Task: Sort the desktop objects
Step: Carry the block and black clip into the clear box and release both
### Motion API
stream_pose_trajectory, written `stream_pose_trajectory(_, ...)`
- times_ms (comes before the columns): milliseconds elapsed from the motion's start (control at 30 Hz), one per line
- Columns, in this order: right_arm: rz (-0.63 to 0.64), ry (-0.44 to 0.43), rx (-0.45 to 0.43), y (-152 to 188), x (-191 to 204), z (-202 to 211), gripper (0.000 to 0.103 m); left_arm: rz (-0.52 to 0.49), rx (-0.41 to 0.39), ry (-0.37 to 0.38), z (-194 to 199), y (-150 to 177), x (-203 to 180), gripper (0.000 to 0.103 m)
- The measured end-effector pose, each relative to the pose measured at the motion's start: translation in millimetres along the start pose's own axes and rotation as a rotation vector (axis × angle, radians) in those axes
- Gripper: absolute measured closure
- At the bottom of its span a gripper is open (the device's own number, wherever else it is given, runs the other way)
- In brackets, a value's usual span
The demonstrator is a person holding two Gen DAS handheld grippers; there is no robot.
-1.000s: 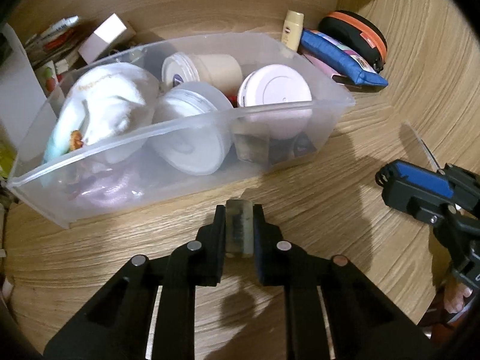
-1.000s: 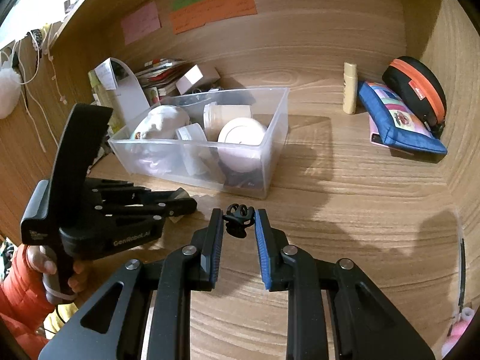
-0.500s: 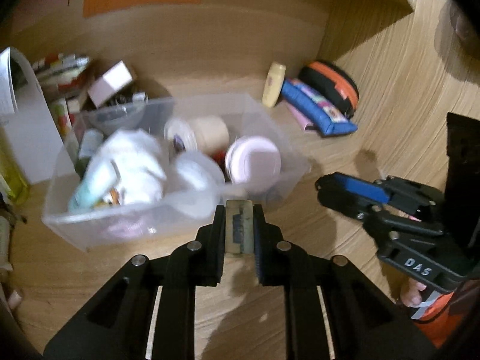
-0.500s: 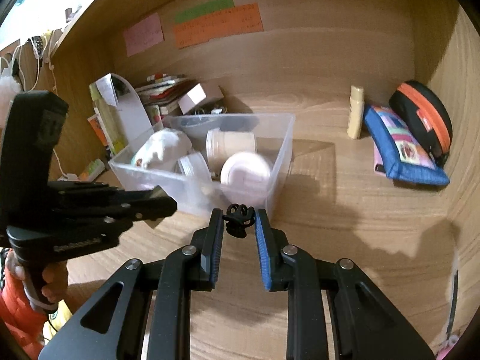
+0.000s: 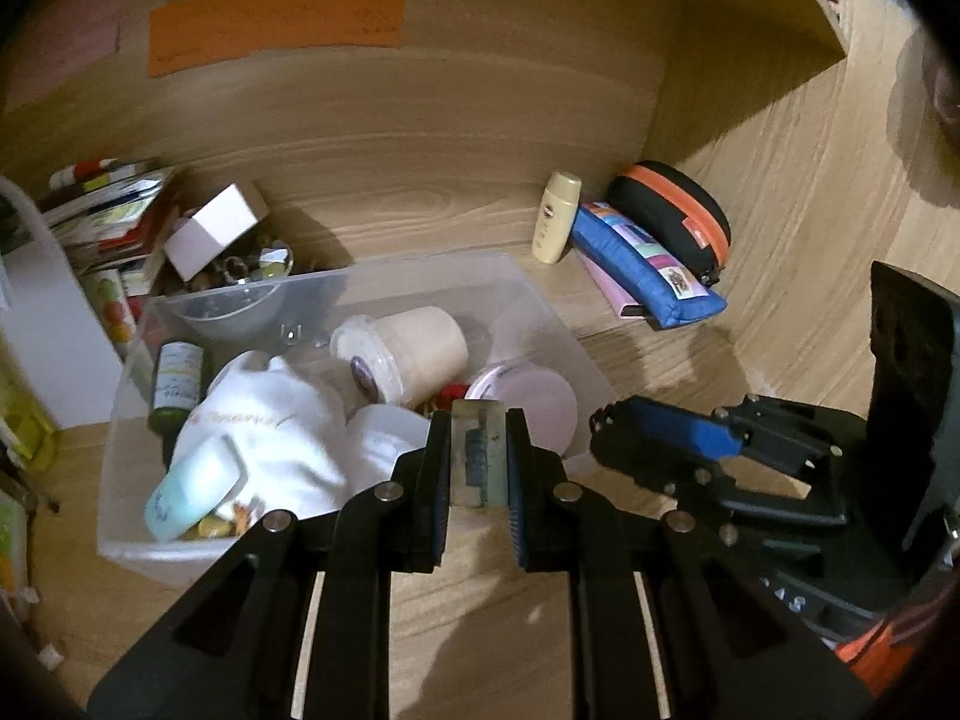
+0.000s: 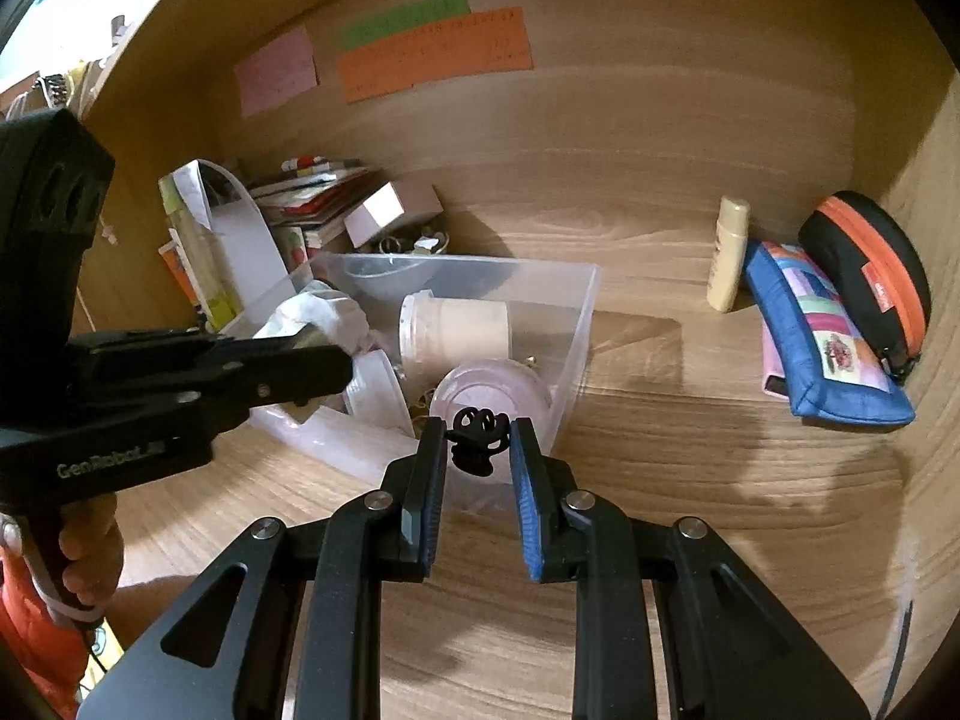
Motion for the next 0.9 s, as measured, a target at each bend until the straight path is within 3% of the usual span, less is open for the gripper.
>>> stream_pose_trajectory(367, 0.002, 0.003, 0.011, -3.7, -1.3, -16.5, 0.084, -0.001, 0.057, 0.006, -38.2, 1.4, -1.9, 0.088)
stream_pose_trajectory(667, 0.017, 0.015, 0.003, -6.3, -0.2, -18.9, 0.083, -0.006, 0.058, 0.019, -40.2, 3.6, -4.4, 0.088)
stream_pose_trajectory(800, 0.018, 0.017, 0.002, -6.5, -0.3, -19.1, 0.083, 0.015, 0.058, 0.034, -37.6, 2.8, -3.1, 0.085)
stream_pose_trajectory(900, 0.035, 0.026, -0.004, -6.4, 2.0, -17.7, 0.077, 0.023, 0.05, 0.037, -34.6, 1.1, -1.0, 0.079)
Point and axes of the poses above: each gripper's, at about its wrist camera, not at the fingertips, and z roughly against the way its jaws point, x to its left, y to its underside, the point moved 8 cm from there along -z, roughly the way its jaws point, and after that the axes turned 4 degrees about -y, right-handed, at the moved point
